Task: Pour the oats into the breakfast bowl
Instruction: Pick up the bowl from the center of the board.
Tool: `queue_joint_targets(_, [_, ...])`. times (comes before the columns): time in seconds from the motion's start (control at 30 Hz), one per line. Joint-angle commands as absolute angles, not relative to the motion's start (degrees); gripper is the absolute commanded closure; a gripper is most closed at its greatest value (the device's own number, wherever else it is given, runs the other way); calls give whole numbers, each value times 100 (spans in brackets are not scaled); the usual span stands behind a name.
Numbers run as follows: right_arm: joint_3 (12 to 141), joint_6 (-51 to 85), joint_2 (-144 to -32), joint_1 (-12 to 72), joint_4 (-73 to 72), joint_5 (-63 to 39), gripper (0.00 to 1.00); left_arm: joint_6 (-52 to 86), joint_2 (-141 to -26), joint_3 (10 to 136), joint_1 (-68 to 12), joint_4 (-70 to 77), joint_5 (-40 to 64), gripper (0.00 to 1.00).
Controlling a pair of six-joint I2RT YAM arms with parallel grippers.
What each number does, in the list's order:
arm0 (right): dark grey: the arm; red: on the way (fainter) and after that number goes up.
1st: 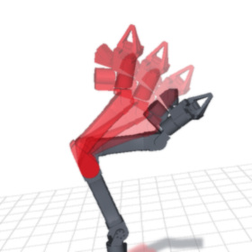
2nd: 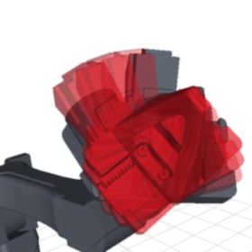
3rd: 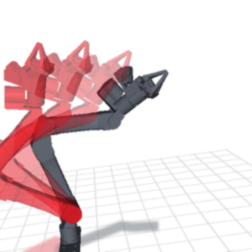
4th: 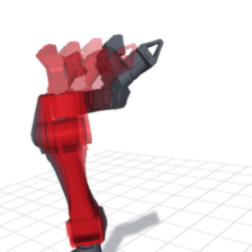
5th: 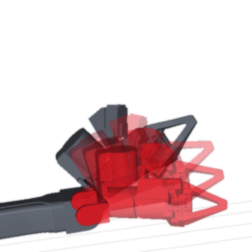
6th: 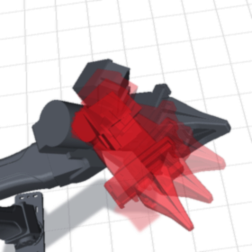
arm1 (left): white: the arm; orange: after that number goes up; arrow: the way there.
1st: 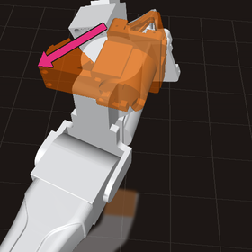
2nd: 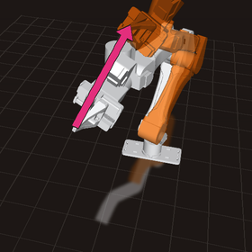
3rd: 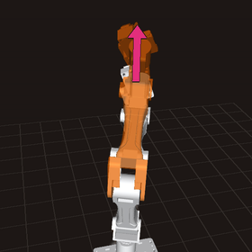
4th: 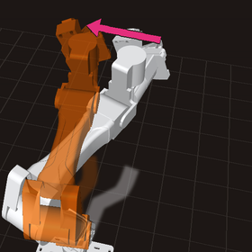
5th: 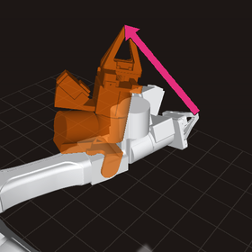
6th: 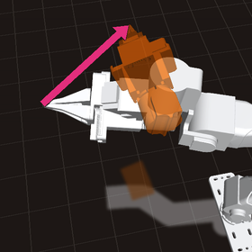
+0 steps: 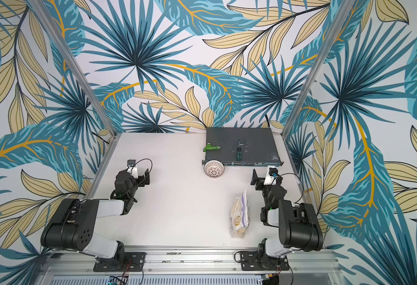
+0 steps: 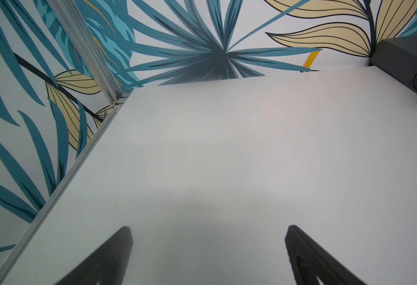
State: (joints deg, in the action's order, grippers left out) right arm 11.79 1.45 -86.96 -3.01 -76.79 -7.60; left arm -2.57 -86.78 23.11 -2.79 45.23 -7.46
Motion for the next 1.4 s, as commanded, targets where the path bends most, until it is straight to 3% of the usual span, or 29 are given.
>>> queue_joint_targets(0.0, [1217,96,-8681,-264,-7690,-818,0,-280,-8665,2338,-277,4645,-686,0])
queue_joint_targets(0.7, [1169,120,-8658,-264,-7733,-759,0,-290,-8657,2329,-281,4655,-699,0])
queue_joint_targets(0.8, [934,217,-8233,-264,-7805,-477,0,-248,-8593,2397,-286,4529,-771,0])
queue_joint_targets(0.93, [833,472,-7203,-264,-6984,-2,0,207,-7544,3291,-286,2103,-1331,0])
queue_joint_targets(1.03, [1069,848,-6182,-264,-5477,446,0,1015,-6758,3390,-281,1565,-1224,0])
queue_joint_targets(1.13, [1391,1523,-5171,-271,-3826,531,0,2308,-6338,4342,-248,-405,-1603,0])
queue_joint_targets(1.23, [1289,2015,-4543,-272,-3369,184,0,2991,-6397,5341,-190,-2314,-966,0])
queue_joint_targets(1.37, [1175,2730,-4531,-308,-3124,-328,0,3137,-6595,5857,-177,-2521,1067,0])
